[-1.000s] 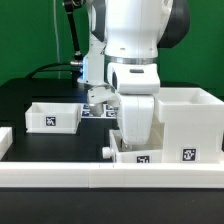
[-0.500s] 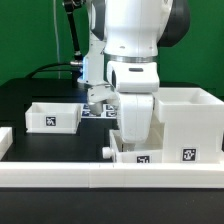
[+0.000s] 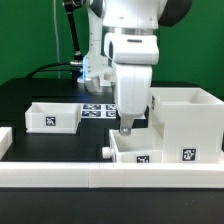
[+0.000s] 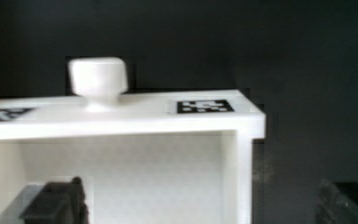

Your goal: Assemble drawer

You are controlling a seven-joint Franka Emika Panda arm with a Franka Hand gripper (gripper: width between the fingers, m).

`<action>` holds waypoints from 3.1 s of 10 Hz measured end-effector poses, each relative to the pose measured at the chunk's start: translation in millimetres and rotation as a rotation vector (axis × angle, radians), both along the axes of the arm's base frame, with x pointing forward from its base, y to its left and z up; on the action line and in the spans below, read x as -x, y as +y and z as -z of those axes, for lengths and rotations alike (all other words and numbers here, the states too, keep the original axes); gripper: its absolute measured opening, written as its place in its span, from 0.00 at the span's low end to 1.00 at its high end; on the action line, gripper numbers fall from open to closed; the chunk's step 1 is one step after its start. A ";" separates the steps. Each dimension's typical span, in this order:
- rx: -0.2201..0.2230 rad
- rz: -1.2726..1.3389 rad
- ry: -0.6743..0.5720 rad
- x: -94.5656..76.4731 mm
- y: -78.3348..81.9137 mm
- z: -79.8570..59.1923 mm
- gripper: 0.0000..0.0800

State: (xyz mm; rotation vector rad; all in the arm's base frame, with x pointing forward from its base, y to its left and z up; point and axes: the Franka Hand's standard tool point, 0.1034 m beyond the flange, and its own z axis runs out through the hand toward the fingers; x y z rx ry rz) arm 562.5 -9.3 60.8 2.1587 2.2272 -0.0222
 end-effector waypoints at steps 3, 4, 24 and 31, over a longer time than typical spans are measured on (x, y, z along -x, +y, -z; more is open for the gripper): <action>0.007 -0.050 0.001 -1.6 -45.5 -1.6 0.81; 0.004 -0.067 0.014 2.5 -61.4 8.4 0.81; -0.063 -0.013 0.071 -15.5 11.0 51.1 0.81; -0.049 0.104 0.101 -12.9 25.5 49.4 0.81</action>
Offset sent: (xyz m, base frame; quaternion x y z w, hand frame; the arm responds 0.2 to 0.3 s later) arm -0.0063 -0.0510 -0.0261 -0.0073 0.0370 -0.0622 0.9974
